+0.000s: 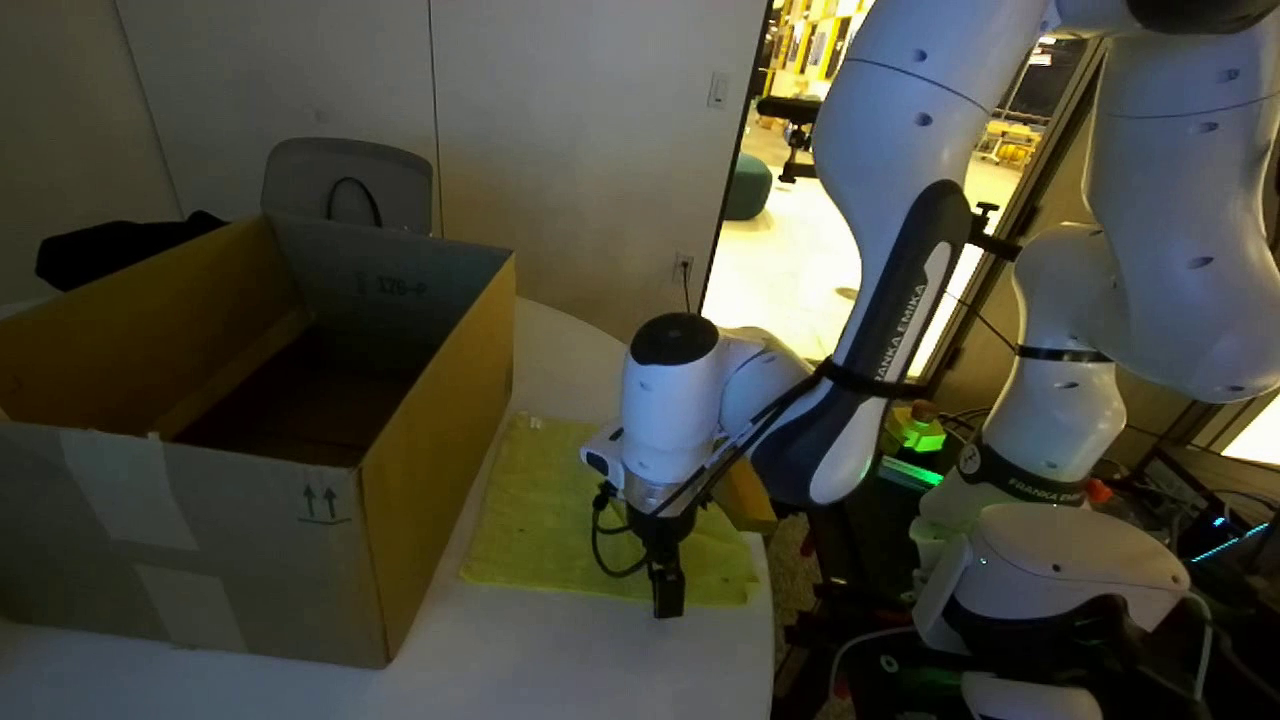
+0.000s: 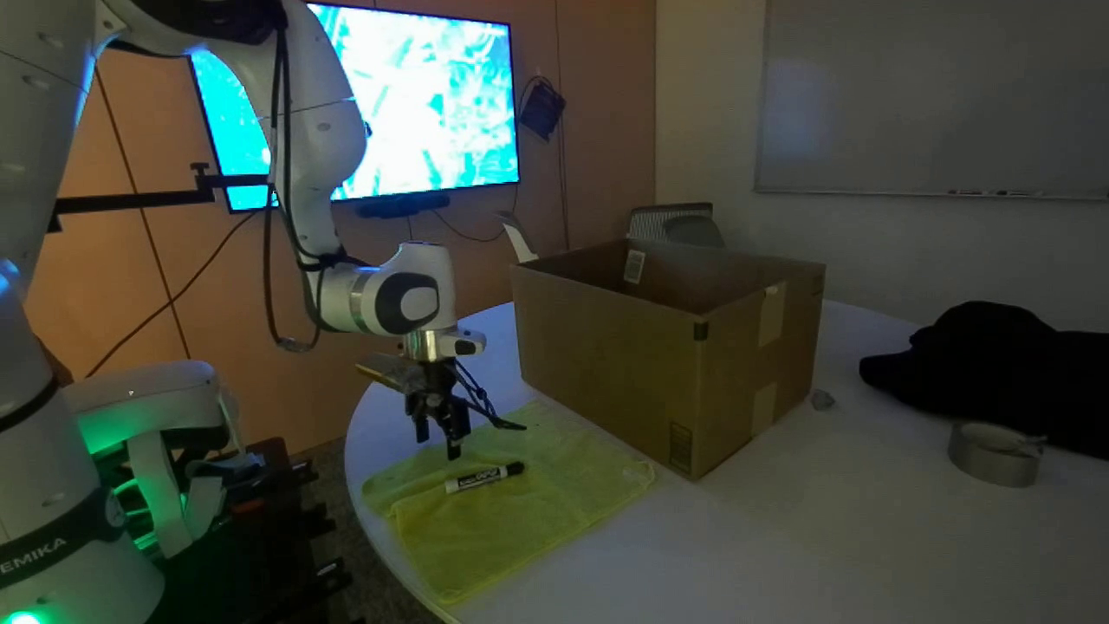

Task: Put the marker on the towel, fold the towel with the marker in it, and then put the folded towel in the box

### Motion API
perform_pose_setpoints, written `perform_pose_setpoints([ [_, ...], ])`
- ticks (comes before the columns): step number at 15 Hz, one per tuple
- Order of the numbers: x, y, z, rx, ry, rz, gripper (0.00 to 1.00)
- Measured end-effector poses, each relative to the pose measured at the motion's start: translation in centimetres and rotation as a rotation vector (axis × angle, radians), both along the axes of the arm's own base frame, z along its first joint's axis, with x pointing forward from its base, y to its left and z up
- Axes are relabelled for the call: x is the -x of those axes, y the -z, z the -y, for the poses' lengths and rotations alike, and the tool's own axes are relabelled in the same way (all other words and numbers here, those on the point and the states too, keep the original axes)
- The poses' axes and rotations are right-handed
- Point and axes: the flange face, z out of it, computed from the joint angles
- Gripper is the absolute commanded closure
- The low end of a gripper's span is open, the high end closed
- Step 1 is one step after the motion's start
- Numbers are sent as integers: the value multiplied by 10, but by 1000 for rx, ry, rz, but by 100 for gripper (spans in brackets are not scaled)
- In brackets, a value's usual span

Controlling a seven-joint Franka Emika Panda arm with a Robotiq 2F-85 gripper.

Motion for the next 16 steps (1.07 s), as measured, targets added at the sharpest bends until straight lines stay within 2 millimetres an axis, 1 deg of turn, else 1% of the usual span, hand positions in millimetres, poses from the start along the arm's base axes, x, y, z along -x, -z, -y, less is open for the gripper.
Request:
perform_pose_setpoints([
  [2,0,10,0,-27,-16,-32,0],
  [3,-2,12,2,-37,-19,-40,0],
  [4,-3,12,4,-47,-21,-47,25],
  [5,-4,12,5,-54,-24,-52,25],
  [11,-7,9,4,-83,-65,-59,73],
  [13,-7,7,3,-84,-79,-60,86],
  [16,-7,4,3,-83,-92,-60,93],
])
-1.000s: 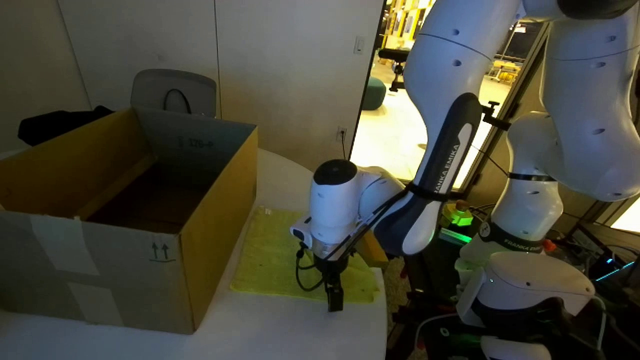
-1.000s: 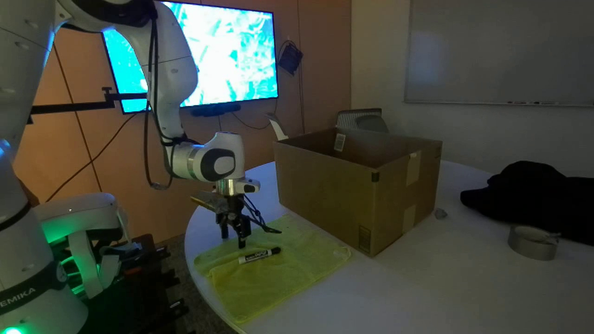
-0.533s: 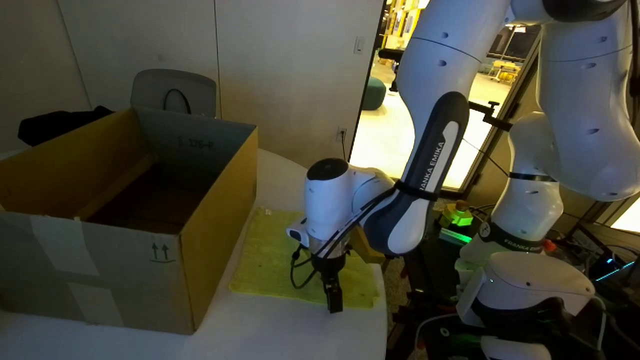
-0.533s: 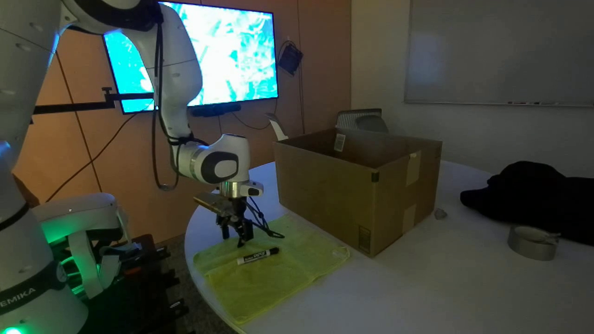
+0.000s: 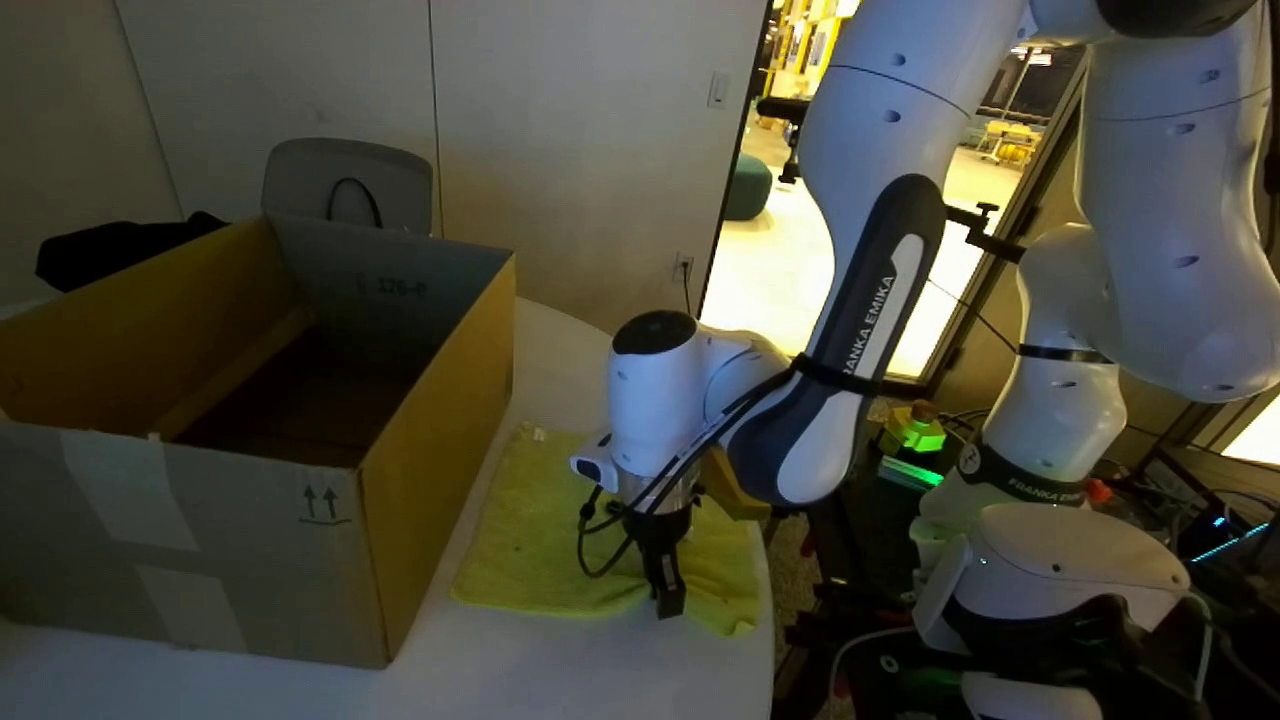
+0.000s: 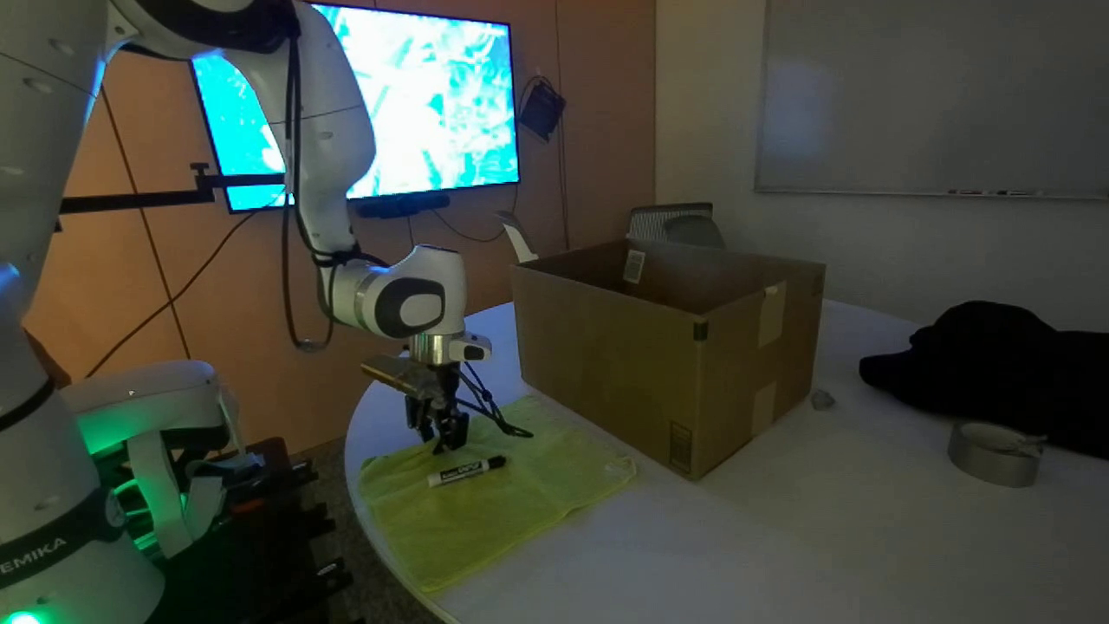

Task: Put the marker on the towel, fold the towel with the marker in it, and then put the folded towel in the box

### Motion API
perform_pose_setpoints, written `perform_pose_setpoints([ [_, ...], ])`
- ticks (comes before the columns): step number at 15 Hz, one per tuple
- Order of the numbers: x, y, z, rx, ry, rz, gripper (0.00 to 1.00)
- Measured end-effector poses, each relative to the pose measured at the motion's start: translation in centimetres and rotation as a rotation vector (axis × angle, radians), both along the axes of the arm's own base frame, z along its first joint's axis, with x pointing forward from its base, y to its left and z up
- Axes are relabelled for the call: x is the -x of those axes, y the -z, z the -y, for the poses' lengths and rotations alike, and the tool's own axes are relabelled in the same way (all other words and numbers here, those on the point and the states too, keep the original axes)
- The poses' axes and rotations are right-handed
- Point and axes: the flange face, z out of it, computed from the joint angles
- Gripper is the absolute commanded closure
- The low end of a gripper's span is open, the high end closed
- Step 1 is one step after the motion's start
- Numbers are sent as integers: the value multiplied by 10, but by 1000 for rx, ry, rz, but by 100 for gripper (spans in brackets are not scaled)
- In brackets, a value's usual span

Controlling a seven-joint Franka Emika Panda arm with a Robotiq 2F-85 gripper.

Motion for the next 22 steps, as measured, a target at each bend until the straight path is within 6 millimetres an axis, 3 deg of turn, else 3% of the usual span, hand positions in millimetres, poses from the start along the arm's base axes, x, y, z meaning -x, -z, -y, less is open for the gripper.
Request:
perform_pose_setpoints([
  [4,2,-13,8,5,11,14,89],
  [7,5,-36,26,15,47,50,89],
  [13,14,-83,89,54,272,135,89],
  [17,20,-86,135,120,486,140,89],
  [18,24,-83,143,142,530,127,64],
  [20,30,-79,151,171,594,102,59],
  [22,34,-76,152,184,628,85,43],
])
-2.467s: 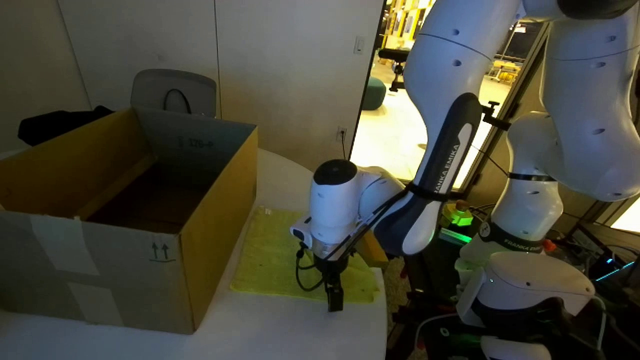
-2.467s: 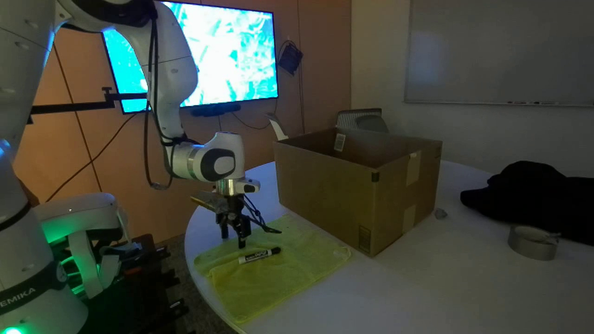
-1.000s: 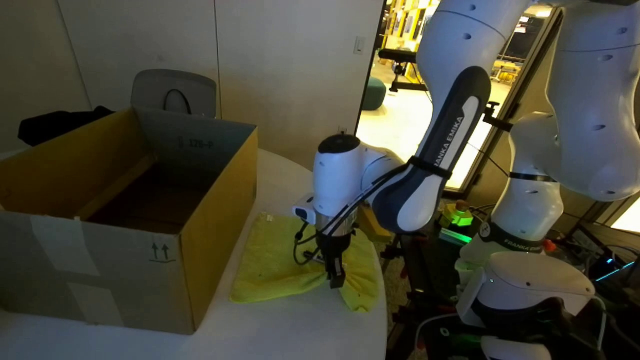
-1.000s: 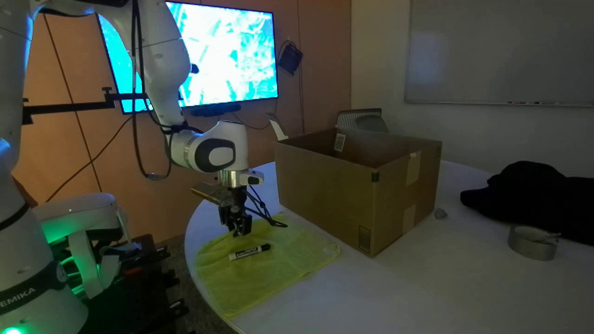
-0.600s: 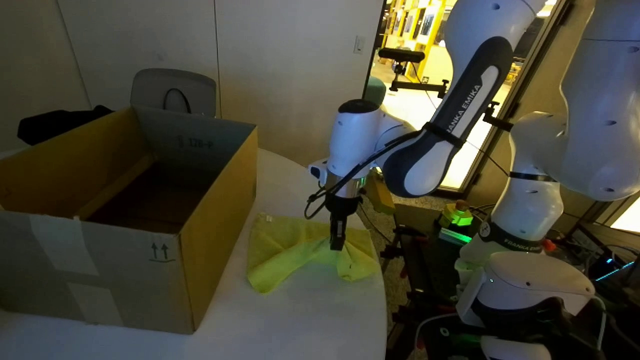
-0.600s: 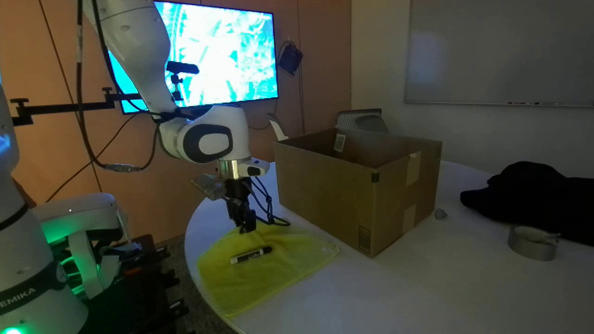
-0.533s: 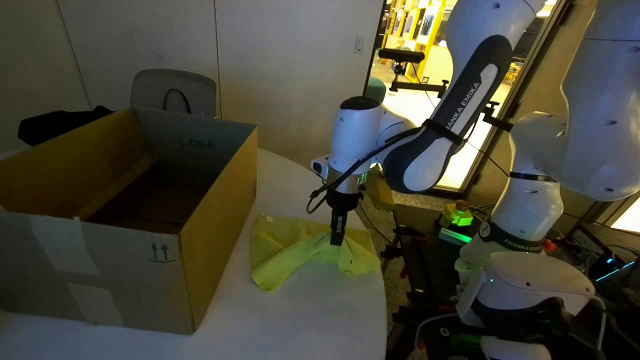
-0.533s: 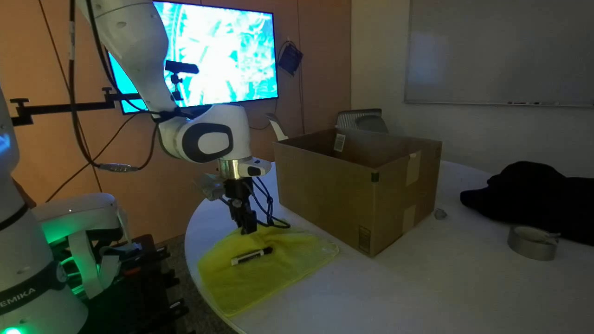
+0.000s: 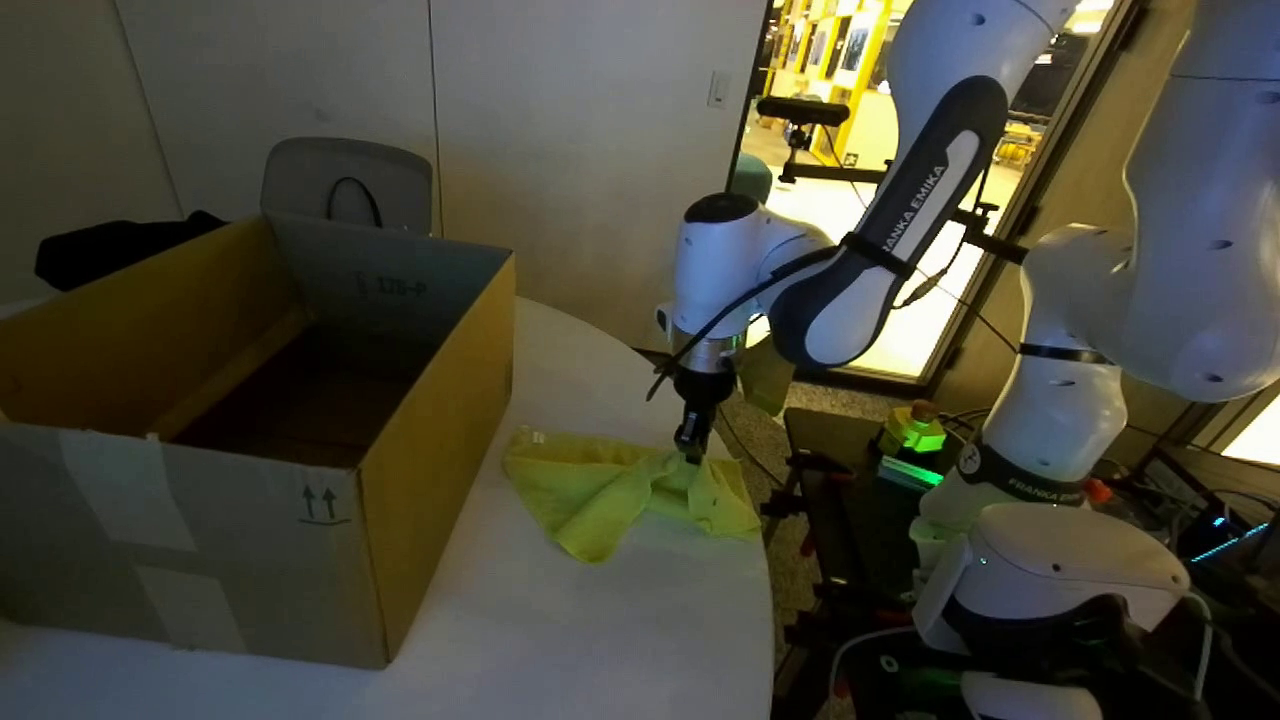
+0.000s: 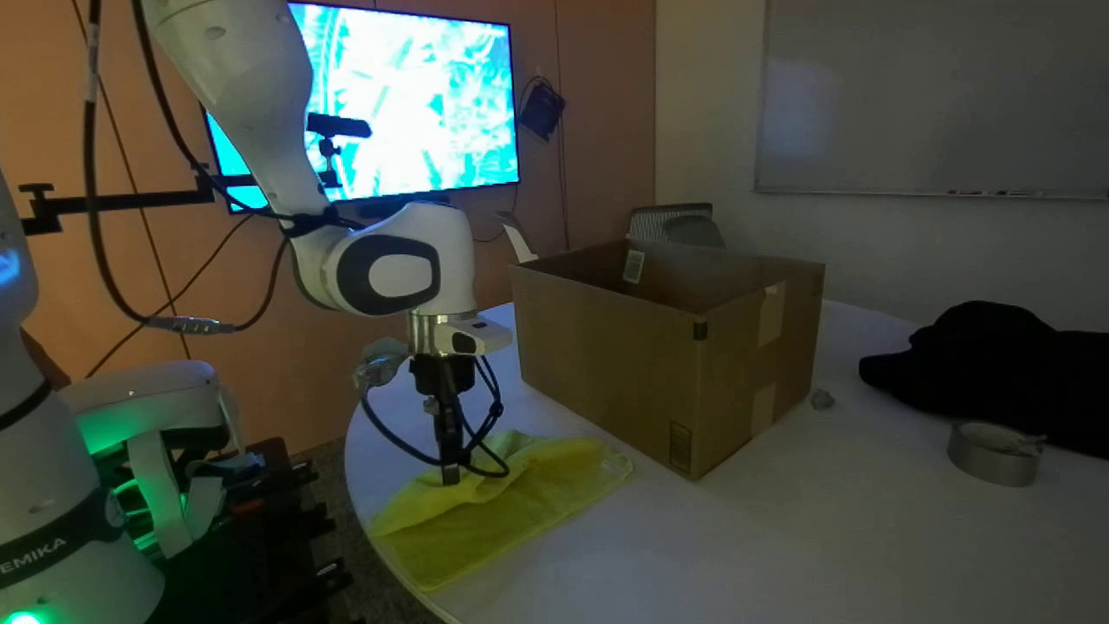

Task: Put the marker on the towel, fold the towel with the marker in it, and then put the folded towel in the box

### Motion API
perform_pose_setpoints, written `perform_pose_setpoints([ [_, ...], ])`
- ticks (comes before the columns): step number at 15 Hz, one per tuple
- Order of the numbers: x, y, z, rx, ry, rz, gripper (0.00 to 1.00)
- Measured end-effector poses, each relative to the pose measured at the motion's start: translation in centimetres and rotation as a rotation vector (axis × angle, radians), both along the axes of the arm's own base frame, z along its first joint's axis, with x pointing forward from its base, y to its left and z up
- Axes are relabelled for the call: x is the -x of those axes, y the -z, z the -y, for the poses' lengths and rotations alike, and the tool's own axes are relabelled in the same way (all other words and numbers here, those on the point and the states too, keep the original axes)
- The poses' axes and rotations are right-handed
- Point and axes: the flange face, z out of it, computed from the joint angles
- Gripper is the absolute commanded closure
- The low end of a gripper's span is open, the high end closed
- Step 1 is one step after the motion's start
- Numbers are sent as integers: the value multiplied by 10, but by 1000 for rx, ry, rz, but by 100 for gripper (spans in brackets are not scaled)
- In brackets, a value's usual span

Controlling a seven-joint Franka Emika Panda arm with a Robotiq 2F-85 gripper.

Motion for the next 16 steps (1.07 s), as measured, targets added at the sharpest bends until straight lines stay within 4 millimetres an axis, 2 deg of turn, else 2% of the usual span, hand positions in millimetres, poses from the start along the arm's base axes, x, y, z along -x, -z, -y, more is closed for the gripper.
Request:
perform_pose_setpoints([
  [5,3,2,3,6,49,-4,6],
  [6,3,1,6,6,62,-3,1],
  [12,6,2,37,20,154,-8,0],
  [16,14,12,48,20,187,-41,0],
])
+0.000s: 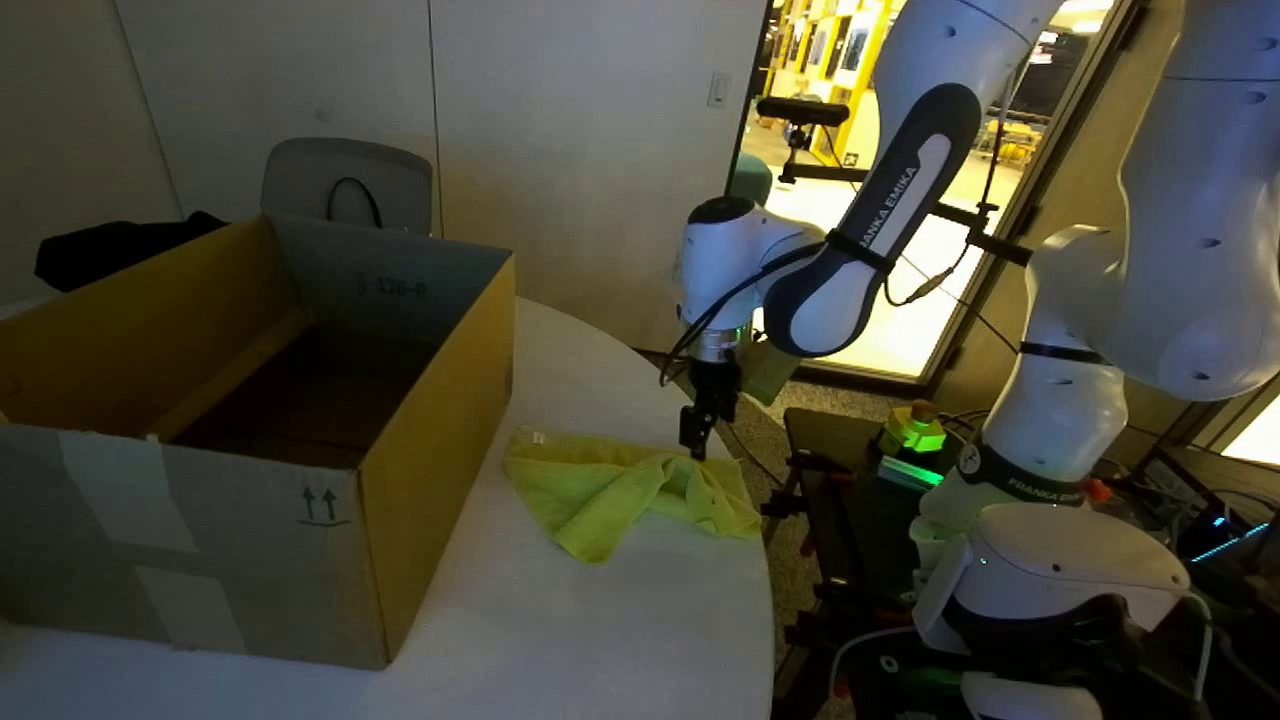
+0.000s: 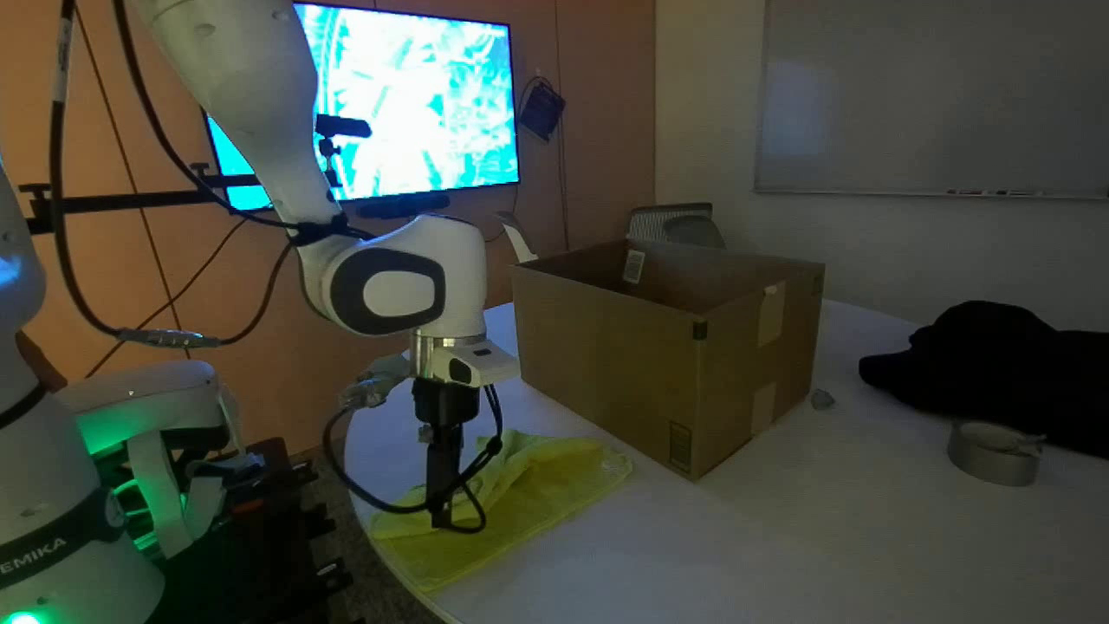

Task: Put the marker on the towel, fold the towel with the marker in it, and then put the folded towel in the box

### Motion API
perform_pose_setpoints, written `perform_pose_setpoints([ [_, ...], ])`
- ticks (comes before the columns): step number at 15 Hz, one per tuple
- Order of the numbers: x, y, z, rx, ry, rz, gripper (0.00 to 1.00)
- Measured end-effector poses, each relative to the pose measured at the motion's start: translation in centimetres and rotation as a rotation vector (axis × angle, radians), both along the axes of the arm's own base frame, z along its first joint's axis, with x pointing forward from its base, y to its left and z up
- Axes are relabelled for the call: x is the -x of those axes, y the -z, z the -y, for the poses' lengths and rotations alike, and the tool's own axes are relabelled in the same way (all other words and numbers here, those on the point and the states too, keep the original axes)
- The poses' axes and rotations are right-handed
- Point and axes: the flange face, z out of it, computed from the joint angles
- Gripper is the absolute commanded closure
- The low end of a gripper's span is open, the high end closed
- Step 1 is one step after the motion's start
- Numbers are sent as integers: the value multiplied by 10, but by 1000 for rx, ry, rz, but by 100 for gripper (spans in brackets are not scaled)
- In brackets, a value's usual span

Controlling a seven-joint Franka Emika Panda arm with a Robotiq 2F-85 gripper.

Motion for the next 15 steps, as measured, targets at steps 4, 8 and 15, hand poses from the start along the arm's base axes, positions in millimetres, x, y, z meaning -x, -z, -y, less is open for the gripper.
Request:
perform_pose_setpoints([
  [4,8,15,1,-10,12,-37,0],
  [8,-11,9,-7,-14,-29,69,0],
  [15,-69,-13,-56,30,-316,302,0],
])
